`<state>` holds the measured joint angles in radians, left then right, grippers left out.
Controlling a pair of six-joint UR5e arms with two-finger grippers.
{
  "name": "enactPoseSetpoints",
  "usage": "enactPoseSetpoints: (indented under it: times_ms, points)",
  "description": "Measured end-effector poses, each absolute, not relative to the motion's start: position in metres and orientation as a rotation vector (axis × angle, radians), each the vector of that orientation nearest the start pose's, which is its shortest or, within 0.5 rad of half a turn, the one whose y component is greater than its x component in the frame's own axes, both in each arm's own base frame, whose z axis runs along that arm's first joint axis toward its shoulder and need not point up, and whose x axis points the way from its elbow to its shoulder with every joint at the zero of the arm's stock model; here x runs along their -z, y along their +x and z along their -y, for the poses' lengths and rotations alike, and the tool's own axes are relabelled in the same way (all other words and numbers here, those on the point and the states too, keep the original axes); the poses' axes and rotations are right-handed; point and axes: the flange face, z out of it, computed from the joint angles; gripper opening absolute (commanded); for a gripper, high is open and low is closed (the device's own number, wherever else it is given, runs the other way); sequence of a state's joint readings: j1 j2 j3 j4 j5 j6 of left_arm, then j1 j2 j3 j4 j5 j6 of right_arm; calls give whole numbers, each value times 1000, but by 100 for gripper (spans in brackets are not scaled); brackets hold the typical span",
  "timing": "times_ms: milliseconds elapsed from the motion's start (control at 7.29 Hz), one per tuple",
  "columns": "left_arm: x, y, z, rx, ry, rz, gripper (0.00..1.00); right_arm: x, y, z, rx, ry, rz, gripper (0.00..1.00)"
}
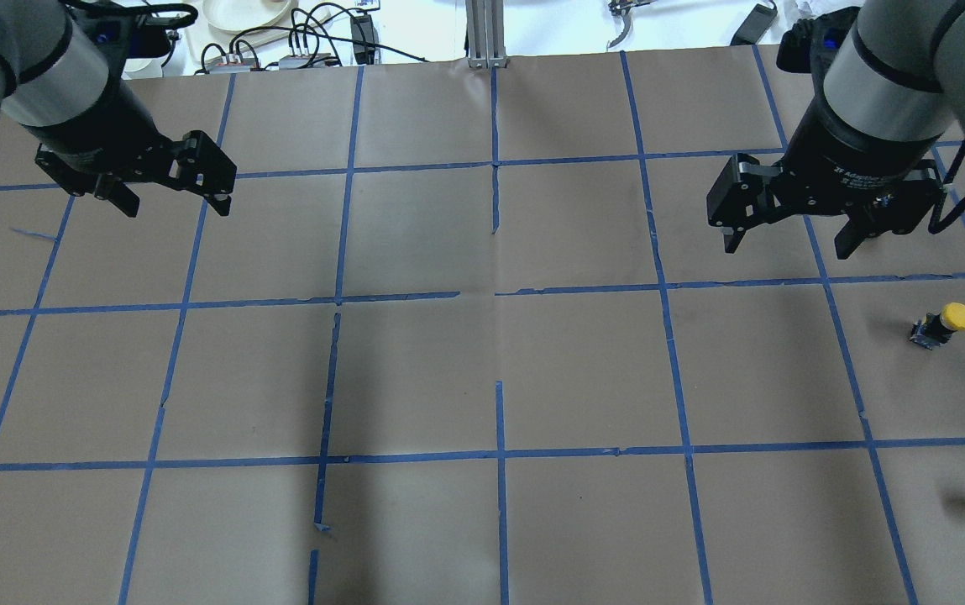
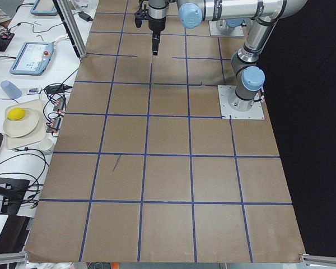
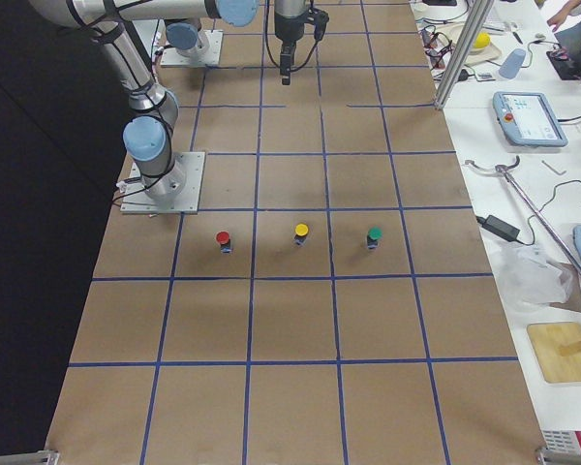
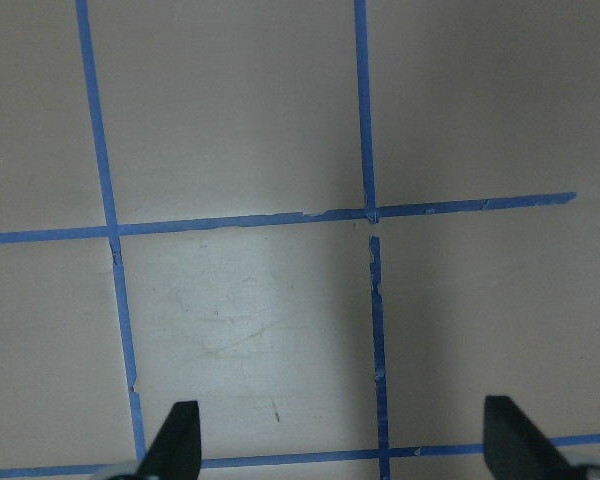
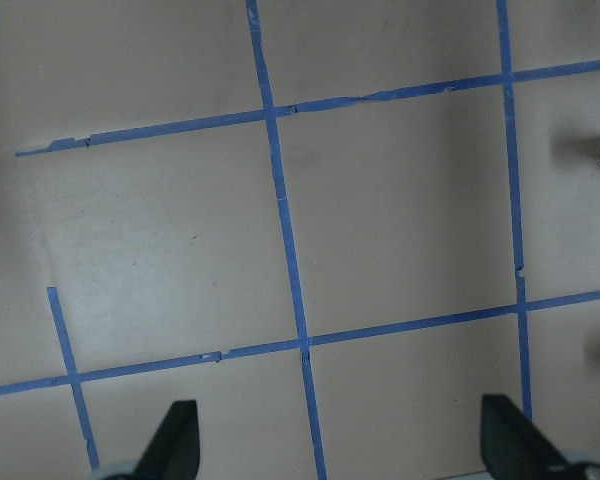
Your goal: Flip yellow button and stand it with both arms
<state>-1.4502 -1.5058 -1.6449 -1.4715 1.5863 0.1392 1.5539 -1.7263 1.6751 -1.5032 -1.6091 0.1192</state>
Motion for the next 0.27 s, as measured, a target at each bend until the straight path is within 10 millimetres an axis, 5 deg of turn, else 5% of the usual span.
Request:
enactPoseSetpoints:
  times_ms: [274]
  points:
    - [-511, -59, 472, 189, -21, -3100, 100, -500, 122, 427, -31, 214, -3173, 100]
